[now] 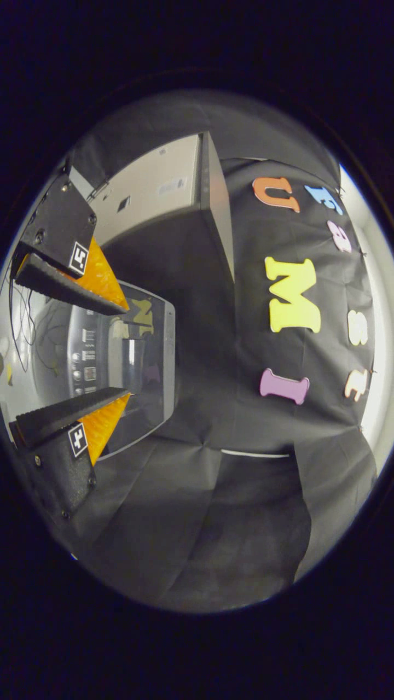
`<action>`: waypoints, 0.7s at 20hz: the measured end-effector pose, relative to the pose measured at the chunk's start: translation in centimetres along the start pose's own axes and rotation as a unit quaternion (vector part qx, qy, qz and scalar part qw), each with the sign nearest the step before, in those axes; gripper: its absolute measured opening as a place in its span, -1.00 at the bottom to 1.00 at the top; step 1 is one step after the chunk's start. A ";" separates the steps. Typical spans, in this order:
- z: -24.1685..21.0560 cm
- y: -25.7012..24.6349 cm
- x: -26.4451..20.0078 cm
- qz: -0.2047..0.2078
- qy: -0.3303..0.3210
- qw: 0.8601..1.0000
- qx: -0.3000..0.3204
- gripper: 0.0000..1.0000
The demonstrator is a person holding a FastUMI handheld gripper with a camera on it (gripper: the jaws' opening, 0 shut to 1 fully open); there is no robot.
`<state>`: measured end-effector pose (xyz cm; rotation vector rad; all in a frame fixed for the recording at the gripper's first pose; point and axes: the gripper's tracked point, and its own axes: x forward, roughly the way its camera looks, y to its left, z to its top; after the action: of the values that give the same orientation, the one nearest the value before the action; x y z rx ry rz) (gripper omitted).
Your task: Put the clothes into the washing machine and then close the washing machine lid.
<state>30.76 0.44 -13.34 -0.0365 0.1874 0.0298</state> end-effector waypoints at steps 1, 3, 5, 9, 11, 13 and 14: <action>-0.4 0.4 -2.5 -0.007 -0.003 1.000 0.003 0.68; -1.4 0.9 -7.7 -0.012 -0.005 1.000 0.004 0.69; -1.4 1.3 -12.3 -0.017 -0.013 1.000 0.001 0.73; -1.1 1.7 -19.8 -0.023 -0.028 0.999 -0.002 0.75; -1.0 1.3 -22.5 -0.028 -0.034 0.999 -0.002 0.77; -0.9 0.6 -24.6 -0.038 -0.037 0.999 0.004 0.88; -0.8 0.1 -25.7 -0.044 -0.042 0.998 0.006 0.88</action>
<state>5.35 -0.12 -9.38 -0.0314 0.1024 -0.0570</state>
